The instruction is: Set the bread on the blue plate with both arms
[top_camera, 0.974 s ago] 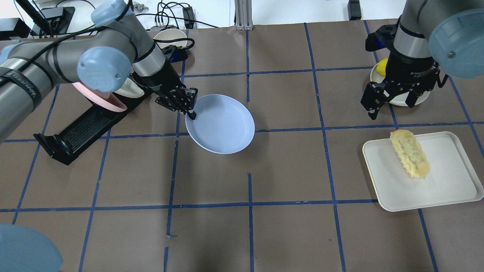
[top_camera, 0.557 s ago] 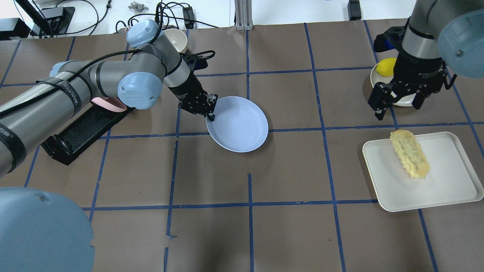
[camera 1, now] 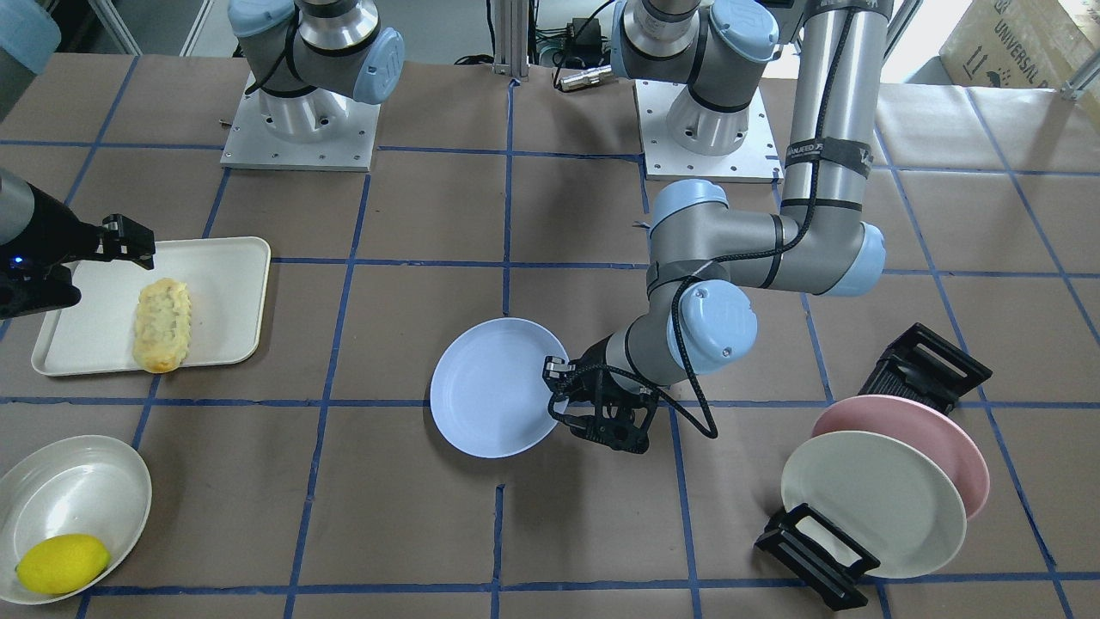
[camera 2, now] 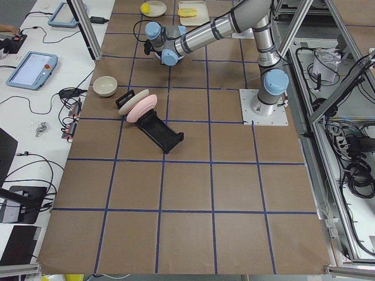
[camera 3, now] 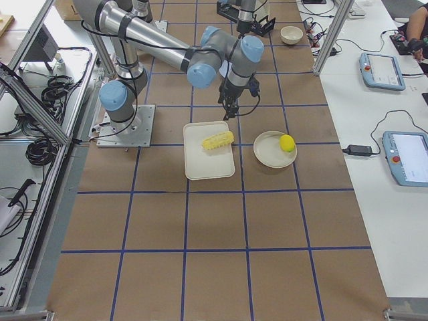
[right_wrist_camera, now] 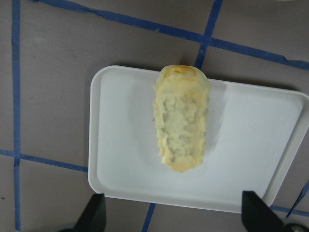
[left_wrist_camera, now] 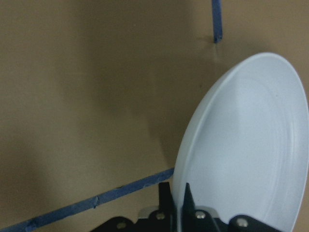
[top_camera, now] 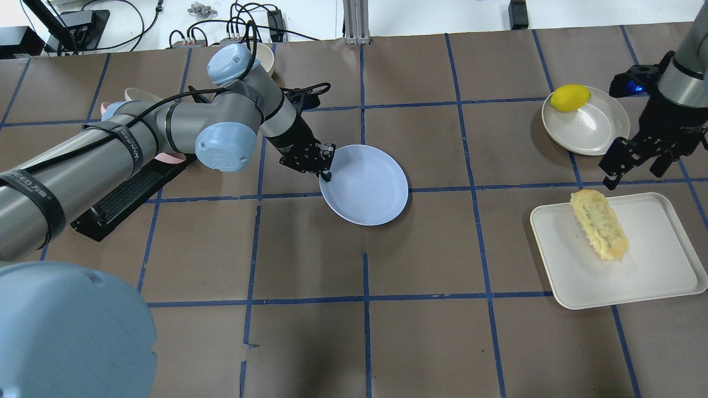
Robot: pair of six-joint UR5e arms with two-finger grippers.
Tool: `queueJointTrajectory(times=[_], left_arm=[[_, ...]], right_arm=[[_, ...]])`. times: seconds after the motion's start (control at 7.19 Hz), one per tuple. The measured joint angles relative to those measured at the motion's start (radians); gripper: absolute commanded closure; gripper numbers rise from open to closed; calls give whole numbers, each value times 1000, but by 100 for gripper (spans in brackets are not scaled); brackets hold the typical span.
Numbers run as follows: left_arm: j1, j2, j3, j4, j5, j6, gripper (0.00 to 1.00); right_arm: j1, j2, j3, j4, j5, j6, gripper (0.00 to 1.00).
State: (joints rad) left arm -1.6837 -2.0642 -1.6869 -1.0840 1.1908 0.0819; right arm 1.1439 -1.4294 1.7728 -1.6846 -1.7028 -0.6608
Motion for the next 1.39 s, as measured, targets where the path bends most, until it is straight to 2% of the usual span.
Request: queueJointTrajectory(times=[0.14, 0.28, 0.42, 0.7, 1.11, 1.25, 1.39], left_arm=[[-5, -2, -10, 18, 1, -4, 7], [-6, -4, -13, 39, 4, -13, 0], [-5, 2, -14, 57, 10, -30, 0], [4, 56, -18, 37, 60, -53, 0], [57, 245, 3, -180, 257, -52, 0], [68, 319, 11, -261, 319, -48, 0], [79, 379, 34, -347, 359, -45, 0]], right_arm=[[-44, 19, 51, -80, 0, -47, 0], [-71, 36, 110, -184, 0, -85, 0], [-83, 41, 162, -260, 3, -103, 0], [-87, 44, 231, -313, 54, -118, 0], [-87, 50, 326, -437, 86, -140, 0], [-87, 51, 346, -476, 86, -146, 2], [-87, 55, 354, -500, 88, -148, 9]])
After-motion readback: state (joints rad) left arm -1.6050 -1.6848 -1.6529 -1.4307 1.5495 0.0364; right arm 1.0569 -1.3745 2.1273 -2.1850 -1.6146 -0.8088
